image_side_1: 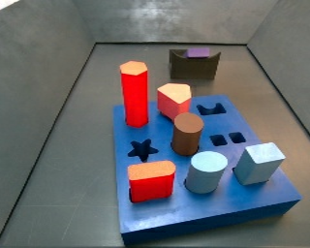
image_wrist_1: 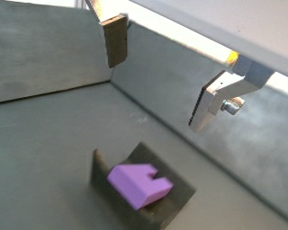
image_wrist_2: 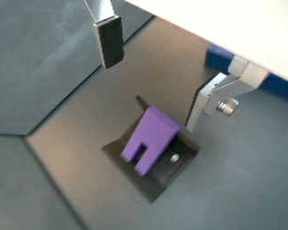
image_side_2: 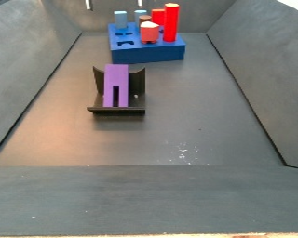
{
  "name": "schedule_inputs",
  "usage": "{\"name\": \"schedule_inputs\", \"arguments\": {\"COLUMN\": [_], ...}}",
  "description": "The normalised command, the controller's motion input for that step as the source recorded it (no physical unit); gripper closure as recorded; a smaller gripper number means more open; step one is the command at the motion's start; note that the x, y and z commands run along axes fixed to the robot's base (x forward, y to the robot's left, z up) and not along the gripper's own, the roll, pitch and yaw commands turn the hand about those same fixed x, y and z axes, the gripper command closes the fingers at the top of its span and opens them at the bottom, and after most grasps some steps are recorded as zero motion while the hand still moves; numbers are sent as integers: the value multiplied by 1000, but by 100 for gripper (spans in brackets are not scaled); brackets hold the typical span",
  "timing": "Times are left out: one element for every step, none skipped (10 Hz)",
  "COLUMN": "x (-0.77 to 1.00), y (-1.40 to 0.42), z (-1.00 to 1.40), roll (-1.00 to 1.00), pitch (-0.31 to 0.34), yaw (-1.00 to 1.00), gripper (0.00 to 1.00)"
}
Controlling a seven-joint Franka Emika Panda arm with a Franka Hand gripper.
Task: Pick up the double-square object. Move up. Rotate the double-square object. Place the double-square object on the fixture. Regrasp the double-square object. Move to above the board. Insert the double-square object.
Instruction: Regrasp the double-square object.
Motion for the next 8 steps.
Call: {"name": "schedule_inputs", "arguments": {"x": [64, 77, 89, 101, 105, 103, 103, 103], "y": [-32, -34, -38, -39, -44, -44, -46, -49], "z": [-12, -8, -8, -18, -21, -17, -22, -24], "roll": [1000, 1000, 1000, 1000, 1000, 980, 797, 550], "pitch": [76, 92, 113, 143, 165, 193, 176, 141], "yaw": [47, 56, 67, 89, 113, 162, 180, 202], "gripper": [0, 0, 0, 0, 0, 0, 0, 0]}}
